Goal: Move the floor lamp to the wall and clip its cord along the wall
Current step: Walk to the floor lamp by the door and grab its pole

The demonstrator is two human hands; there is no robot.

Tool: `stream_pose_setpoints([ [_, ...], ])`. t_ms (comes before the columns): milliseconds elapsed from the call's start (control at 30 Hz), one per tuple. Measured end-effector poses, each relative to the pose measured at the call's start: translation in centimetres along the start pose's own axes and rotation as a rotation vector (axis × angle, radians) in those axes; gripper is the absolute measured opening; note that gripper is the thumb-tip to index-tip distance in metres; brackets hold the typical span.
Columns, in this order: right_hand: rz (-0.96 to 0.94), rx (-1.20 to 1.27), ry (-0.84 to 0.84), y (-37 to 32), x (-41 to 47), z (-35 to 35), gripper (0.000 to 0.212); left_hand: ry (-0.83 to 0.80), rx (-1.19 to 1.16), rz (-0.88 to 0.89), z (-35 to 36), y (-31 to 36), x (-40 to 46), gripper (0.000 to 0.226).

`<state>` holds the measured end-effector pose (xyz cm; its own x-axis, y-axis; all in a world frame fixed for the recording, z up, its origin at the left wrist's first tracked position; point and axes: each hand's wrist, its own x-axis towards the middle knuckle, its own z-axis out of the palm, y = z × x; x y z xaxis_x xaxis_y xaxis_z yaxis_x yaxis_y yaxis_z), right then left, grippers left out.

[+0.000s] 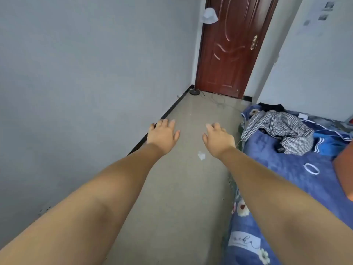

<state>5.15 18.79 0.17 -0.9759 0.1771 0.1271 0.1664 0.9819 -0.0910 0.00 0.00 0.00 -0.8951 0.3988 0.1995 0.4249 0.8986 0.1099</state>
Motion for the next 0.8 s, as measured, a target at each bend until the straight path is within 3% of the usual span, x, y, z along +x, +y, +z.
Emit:
stream_pose_setpoints([
  [367, 0.114, -0.049, -0.129, 8.2, 5.8, 6.6, 0.047, -0.205, 0.031, 0.093, 8.7, 4.5, 8.1, 0.054],
  [800, 0.173, -0.061, -0.176, 27.2, 29.2, 6.3, 0.047, -0.199, -0.016, 0.077, 14.2, 14.2, 35.9, 0.055],
])
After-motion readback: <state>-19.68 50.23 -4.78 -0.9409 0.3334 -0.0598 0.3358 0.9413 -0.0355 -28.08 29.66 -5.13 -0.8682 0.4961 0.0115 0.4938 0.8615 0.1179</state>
